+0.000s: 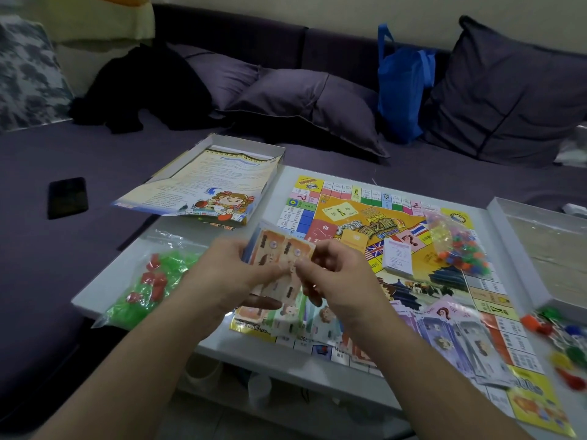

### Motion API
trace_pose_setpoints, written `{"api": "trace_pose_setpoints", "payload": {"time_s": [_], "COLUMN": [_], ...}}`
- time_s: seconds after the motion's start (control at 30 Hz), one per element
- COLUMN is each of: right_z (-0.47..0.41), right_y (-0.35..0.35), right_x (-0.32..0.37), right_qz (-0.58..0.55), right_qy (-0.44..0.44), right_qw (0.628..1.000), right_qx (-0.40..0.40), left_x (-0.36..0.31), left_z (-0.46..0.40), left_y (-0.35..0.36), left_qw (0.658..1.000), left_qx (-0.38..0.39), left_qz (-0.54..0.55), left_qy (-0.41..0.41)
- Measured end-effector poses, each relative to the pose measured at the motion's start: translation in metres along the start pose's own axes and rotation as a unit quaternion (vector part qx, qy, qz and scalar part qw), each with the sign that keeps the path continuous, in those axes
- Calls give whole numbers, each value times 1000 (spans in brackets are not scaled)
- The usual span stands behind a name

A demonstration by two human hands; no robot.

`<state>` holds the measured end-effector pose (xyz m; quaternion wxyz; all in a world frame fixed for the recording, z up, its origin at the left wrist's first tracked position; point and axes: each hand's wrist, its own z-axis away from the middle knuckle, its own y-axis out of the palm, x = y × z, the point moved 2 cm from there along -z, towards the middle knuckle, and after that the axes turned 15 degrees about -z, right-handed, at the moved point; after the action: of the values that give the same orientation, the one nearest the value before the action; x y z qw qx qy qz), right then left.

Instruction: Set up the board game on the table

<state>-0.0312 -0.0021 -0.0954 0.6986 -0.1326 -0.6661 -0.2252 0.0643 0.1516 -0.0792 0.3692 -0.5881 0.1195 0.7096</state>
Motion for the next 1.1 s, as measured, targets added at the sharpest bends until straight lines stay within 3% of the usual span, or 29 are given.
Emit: {"api": "trace_pose_setpoints", "payload": {"time_s": [0.13, 0.3, 0.47, 0.6, 0.77, 1.03, 1.1], "right_z": [-2, -4, -7, -15, -21, -27, -25], "right_y": [-7, -4, 1, 1, 16, 51, 57], "right_x": [-2, -4, -8, -9, -19, -45, -46], "right_qz": [-2, -20, -32, -13, 80, 300, 368], "right_qy": [-12, 3, 41, 51, 65, 10, -15], "right_qw": [1000, 1000, 999, 998, 994, 954, 930], "right_qx": [-27, -5, -12, -44, -41, -7, -5], "left_x": [-2, -1, 3, 6, 8, 5, 5], "left_z": [0, 1, -1, -7, -8, -6, -7], "left_y": [1, 0, -5, -23, -46, -41, -41], "left_qw": [999, 1000, 999, 993, 982, 985, 986], "left_qx": [10, -23, -30, -98, -181, -161, -149], "left_qz": [40, -7, -5, -1, -16, -36, -39], "left_qy": [-17, 4, -38, -69, -59, -59, -57]}}
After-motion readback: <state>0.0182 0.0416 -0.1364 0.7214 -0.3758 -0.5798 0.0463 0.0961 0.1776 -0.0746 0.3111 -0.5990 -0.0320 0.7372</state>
